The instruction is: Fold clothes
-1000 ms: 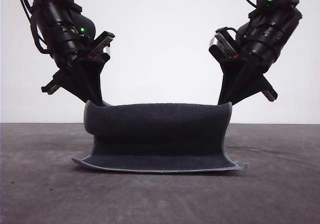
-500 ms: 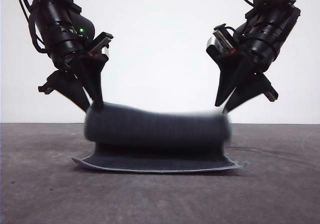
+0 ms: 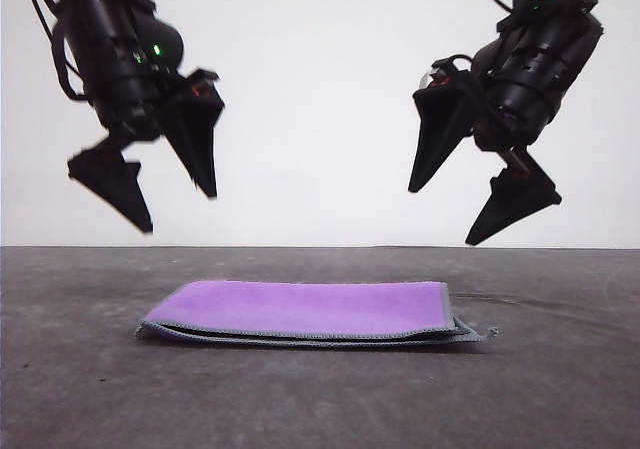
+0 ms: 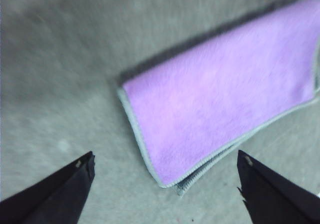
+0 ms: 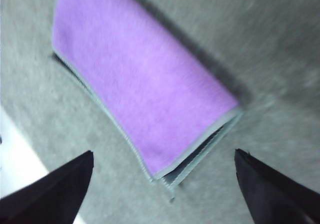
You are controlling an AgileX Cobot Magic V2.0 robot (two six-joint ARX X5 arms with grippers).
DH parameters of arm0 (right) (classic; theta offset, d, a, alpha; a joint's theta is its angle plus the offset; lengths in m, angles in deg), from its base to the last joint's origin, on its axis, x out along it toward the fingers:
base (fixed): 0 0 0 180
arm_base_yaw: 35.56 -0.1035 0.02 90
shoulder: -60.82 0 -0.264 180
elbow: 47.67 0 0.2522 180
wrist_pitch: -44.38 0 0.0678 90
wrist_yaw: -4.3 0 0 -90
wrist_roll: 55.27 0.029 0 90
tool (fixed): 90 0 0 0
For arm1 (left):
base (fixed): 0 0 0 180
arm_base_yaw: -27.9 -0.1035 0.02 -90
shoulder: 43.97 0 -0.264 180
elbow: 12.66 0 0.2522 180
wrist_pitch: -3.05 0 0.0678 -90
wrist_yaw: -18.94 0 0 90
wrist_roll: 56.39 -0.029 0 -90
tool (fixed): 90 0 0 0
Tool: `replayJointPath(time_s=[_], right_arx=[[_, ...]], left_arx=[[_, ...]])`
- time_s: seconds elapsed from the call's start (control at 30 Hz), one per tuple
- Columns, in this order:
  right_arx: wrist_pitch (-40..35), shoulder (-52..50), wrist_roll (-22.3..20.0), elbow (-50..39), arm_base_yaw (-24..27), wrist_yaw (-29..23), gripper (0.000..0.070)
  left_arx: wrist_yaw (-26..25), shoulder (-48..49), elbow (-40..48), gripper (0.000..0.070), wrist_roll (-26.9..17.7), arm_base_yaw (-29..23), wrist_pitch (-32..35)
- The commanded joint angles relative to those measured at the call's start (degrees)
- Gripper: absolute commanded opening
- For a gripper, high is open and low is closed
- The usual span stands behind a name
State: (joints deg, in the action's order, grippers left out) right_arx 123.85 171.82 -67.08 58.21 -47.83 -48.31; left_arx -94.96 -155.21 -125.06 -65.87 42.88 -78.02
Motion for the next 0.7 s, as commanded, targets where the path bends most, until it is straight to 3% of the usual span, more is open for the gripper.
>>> replayJointPath(time_s=[0.0, 0.3, 0.67], right_arx=[[-0.67, -1.59, -0.59, 1.22, 0.66, -0.09, 0.0576], [-0.05, -13.56, 0.23, 1.20, 2.33, -4.38, 0.0576], [3.92, -34.15, 3.85, -1.60, 1.46, -17.47, 0.0576]], left_arx=[[0.10, 2.01, -1.36, 0.0561, 0.68, -0.25, 0.93], [0.62, 11.24, -1.30, 0.0561, 1.14, -2.50, 2.90], [5.46, 18.19, 1.39, 0.0561, 1.16, -6.63, -0.47]])
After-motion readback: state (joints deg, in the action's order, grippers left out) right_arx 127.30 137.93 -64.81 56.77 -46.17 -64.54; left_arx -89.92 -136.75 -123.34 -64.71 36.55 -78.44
